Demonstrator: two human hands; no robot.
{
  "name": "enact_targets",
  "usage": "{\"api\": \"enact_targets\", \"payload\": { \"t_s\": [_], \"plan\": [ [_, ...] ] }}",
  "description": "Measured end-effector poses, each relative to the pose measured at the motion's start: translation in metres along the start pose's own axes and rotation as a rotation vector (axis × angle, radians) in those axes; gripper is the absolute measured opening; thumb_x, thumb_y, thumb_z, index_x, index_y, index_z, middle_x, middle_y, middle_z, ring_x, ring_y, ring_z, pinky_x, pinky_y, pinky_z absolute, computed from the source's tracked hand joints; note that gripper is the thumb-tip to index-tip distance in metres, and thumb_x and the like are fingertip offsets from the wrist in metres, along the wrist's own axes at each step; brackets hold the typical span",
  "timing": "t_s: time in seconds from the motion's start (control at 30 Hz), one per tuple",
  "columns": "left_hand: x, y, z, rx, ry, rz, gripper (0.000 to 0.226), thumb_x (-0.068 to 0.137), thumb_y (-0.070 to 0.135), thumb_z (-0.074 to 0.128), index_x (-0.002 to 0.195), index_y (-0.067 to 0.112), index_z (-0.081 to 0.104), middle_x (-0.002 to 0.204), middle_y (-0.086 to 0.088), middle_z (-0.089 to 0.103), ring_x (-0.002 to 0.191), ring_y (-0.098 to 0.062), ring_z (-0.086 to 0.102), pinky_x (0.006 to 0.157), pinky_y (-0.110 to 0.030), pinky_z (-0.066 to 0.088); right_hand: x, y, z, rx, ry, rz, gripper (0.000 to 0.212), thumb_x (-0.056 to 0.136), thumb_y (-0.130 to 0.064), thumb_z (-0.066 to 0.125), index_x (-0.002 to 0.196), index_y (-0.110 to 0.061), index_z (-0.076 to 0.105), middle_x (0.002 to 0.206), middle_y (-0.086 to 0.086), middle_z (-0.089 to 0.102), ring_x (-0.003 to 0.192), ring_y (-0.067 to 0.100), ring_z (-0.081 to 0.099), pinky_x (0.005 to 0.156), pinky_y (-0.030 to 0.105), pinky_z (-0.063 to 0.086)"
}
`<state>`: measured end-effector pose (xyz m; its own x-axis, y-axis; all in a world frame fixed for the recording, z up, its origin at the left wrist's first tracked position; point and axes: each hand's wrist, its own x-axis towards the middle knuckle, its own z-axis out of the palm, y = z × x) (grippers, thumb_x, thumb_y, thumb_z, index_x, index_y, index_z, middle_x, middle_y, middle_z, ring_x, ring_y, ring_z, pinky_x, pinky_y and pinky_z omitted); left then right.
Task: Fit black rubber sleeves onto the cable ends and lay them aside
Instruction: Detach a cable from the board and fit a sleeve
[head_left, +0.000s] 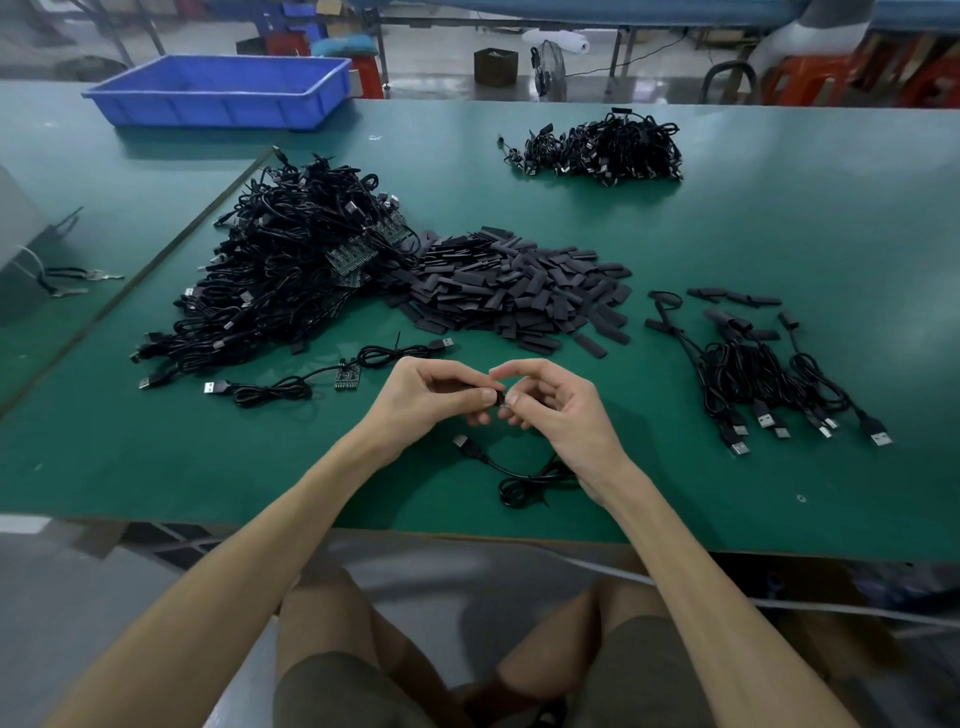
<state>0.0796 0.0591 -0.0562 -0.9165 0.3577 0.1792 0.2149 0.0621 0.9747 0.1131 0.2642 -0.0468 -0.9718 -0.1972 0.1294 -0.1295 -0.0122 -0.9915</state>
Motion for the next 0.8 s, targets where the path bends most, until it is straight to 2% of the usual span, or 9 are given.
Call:
{"api": "enact_targets", "payload": {
  "t_s": [0.13,0.3,0.43,0.6,0.67,0.8],
  "plan": [
    [-0.0003,-0.0003,-0.0023,-0.037,-0.009,-0.044,0.016,0.085,0.016,0.081,0.1,0.011,0.08,0.082,-0.016,0.076,0.071,-0.024,0.072,0.074,-0.029,0.059,-0.001,-0.0006,0.0003,0.004,-0.003,-0.003,0.031,0.096,0.002,0.063,0.108,-0.022,0.077,0.083,0.004,0.072,0.083,0.016,0.069,0.074,0.021,0.055],
    [0.0003,-0.0009,0.0001,-0.079,-0.026,-0.012,0.017,0.085,0.01,0.08,0.101,0.006,0.079,0.089,-0.02,0.076,0.079,-0.027,0.073,0.078,-0.03,0.059,0.0,-0.0007,0.001,0.001,-0.001,0.001,0.033,0.095,0.003,0.062,0.107,-0.023,0.077,0.081,0.005,0.07,0.077,0.012,0.067,0.072,0.02,0.054],
    [0.0011,-0.0012,0.0044,0.031,-0.016,0.05,0.023,0.08,0.006,0.084,0.101,0.006,0.077,0.092,-0.011,0.077,0.084,-0.021,0.074,0.082,-0.029,0.058,0.0007,0.001,0.0,-0.016,0.007,0.001,0.033,0.095,0.002,0.062,0.106,-0.025,0.077,0.079,0.003,0.069,0.072,0.012,0.065,0.07,0.02,0.053],
    [-0.0007,-0.0029,0.007,0.13,0.008,0.118,0.023,0.08,0.01,0.086,0.101,0.011,0.077,0.093,-0.006,0.077,0.087,-0.022,0.075,0.083,-0.031,0.058,0.0011,0.0037,0.0003,-0.027,0.026,0.009,0.033,0.095,0.0,0.063,0.108,-0.027,0.076,0.078,0.003,0.069,0.073,0.013,0.065,0.069,0.02,0.052],
    [-0.0017,-0.0025,0.0059,0.13,0.011,0.127,0.021,0.081,0.012,0.086,0.101,0.013,0.078,0.093,-0.005,0.077,0.086,-0.021,0.074,0.081,-0.028,0.058,0.001,0.0037,0.0007,-0.017,0.027,0.004,0.032,0.095,0.0,0.063,0.109,-0.026,0.076,0.078,0.002,0.07,0.073,0.012,0.066,0.069,0.019,0.052],
    [-0.0021,-0.0008,0.0035,0.045,0.002,0.077,0.021,0.083,0.014,0.084,0.103,0.011,0.079,0.09,-0.009,0.079,0.085,-0.027,0.076,0.082,-0.035,0.061,0.0007,0.0031,0.0005,-0.006,0.027,-0.003,0.031,0.095,0.001,0.063,0.11,-0.024,0.076,0.078,0.002,0.069,0.075,0.012,0.067,0.07,0.019,0.052]
  ]
}}
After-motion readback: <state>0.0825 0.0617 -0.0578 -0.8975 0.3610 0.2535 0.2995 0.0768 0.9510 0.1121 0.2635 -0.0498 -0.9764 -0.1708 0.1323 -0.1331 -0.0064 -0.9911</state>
